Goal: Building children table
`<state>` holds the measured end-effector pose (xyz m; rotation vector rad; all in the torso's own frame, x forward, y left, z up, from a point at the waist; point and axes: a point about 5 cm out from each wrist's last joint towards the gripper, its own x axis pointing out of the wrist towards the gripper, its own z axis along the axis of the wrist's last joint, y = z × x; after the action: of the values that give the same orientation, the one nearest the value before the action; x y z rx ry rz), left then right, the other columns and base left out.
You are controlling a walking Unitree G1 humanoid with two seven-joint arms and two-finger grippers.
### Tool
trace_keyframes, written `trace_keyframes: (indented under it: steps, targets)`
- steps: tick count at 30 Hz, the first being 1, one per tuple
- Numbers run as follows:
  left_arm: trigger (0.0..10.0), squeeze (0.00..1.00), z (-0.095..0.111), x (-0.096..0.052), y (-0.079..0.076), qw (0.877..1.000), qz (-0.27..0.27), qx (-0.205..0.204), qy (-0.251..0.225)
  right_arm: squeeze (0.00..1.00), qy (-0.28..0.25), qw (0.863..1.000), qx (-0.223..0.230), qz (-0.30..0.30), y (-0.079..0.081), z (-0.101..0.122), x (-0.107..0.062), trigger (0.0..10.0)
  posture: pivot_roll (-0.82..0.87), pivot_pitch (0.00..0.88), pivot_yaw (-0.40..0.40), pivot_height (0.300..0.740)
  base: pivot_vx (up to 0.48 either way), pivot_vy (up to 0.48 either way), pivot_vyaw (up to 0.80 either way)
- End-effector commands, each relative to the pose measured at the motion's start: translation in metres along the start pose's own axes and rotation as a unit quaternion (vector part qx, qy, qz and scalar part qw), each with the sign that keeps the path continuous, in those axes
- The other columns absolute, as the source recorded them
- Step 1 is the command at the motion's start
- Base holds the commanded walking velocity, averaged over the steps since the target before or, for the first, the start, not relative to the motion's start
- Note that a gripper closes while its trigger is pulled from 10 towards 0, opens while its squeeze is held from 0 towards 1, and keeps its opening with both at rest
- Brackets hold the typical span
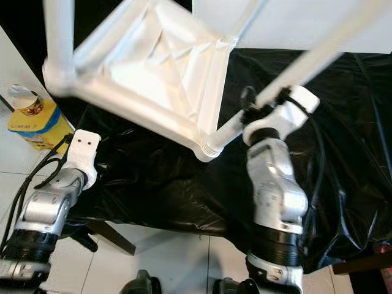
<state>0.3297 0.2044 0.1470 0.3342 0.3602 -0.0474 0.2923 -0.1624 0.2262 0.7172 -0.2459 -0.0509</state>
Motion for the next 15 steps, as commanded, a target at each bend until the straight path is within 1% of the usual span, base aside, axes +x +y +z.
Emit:
trace_keyframes:
  steps: [1, 3, 4, 5, 6, 7, 8, 9, 10, 11, 12, 13, 14, 15]
  targets:
    - [10.0, 0.0, -0.001, 0.002, 0.002, 1.0, 0.02, 0.004, 0.0, 0.0, -0.006, 0.998, 0.064, 0.015, 0.007, 0.0, -0.005, 10.0, 0.0, 0.096, 0.041, 0.74, 0.0, 0.0, 0.0]
    - [10.0, 0.0, 0.016, 0.015, 0.008, 0.998, 0.055, 0.001, -0.022, 0.0, 0.013, 0.995, 0.104, 0.005, -0.007, -0.004, -0.013, 10.0, 0.0, 0.097, 0.044, 0.74, 0.0, 0.0, 0.0]
    - [10.0, 0.0, 0.016, 0.015, 0.008, 0.998, 0.055, 0.001, -0.022, 0.0, 0.013, 0.995, 0.104, 0.005, -0.007, -0.004, -0.013, 10.0, 0.0, 0.097, 0.044, 0.74, 0.0, 0.0, 0.0]
    - [10.0, 0.0, 0.031, 0.023, 0.011, 0.997, 0.067, -0.007, -0.041, 0.0, 0.023, 0.993, 0.12, -0.002, -0.016, -0.007, -0.017, 10.0, 0.0, 0.1, 0.045, 0.74, 0.0, 0.0, 0.0]
    - [10.0, 0.0, 0.031, 0.023, 0.011, 0.997, 0.067, -0.007, -0.041, 0.0, 0.023, 0.993, 0.12, -0.002, -0.016, -0.007, -0.017, 10.0, 0.0, 0.1, 0.045, 0.74, 0.0, 0.0, 0.0]
    - [10.0, 0.0, 0.052, 0.031, 0.013, 0.995, 0.072, -0.019, -0.068, 0.0, 0.032, 0.99, 0.136, -0.015, -0.028, -0.012, -0.021, 10.0, 0.0, 0.101, 0.046, 0.74, 0.0, 0.0, 0.0]
    - [10.0, 0.0, 0.052, 0.031, 0.013, 0.995, 0.072, -0.019, -0.068, 0.0, 0.032, 0.99, 0.136, -0.015, -0.028, -0.012, -0.021, 10.0, 0.0, 0.101, 0.046, 0.74, 0.0, 0.0, 0.0]
    - [10.0, 0.0, 0.076, 0.036, 0.013, 0.991, 0.07, -0.037, -0.105, 0.0, 0.039, 0.988, 0.145, -0.029, -0.038, -0.016, -0.024, 10.0, -0.01, 0.103, 0.048, 0.74, 0.0, 0.0, 0.0]
    - [10.0, 0.0, 0.076, 0.036, 0.013, 0.991, 0.07, -0.037, -0.105, 0.0, 0.039, 0.988, 0.145, -0.029, -0.038, -0.016, -0.024, 10.0, -0.01, 0.103, 0.048, 0.74, 0.0, 0.0, 0.0]
    - [10.0, 0.0, 0.099, 0.039, 0.014, 0.987, 0.067, -0.055, -0.134, 0.0, 0.044, 0.986, 0.156, -0.044, -0.048, -0.02, -0.027, 10.0, -0.01, 0.105, 0.049, 0.74, 0.0, 0.0, 0.0]
    - [10.0, 0.0, 0.12, 0.038, 0.014, 0.982, 0.067, -0.055, -0.168, 0.0, 0.049, 0.984, 0.164, -0.056, -0.056, -0.023, -0.03, 10.0, -0.01, 0.107, 0.051, 0.74, 0.0, 0.0, 0.0]
    - [10.0, 0.0, 0.12, 0.038, 0.014, 0.982, 0.067, -0.055, -0.168, 0.0, 0.049, 0.984, 0.164, -0.056, -0.056, -0.023, -0.03, 10.0, -0.01, 0.107, 0.051, 0.74, 0.0, 0.0, 0.0]
    - [10.0, 0.0, 0.14, 0.037, 0.014, 0.976, 0.057, -0.08, -0.196, 0.0, 0.054, 0.983, 0.164, -0.065, -0.063, -0.027, -0.033, 10.0, -0.02, 0.109, 0.054, 0.74, 0.0, 0.0, 0.0]
    - [10.0, 0.0, 0.14, 0.037, 0.014, 0.976, 0.057, -0.08, -0.196, 0.0, 0.054, 0.983, 0.164, -0.065, -0.063, -0.027, -0.033, 10.0, -0.02, 0.109, 0.054, 0.74, 0.0, 0.0, 0.0]
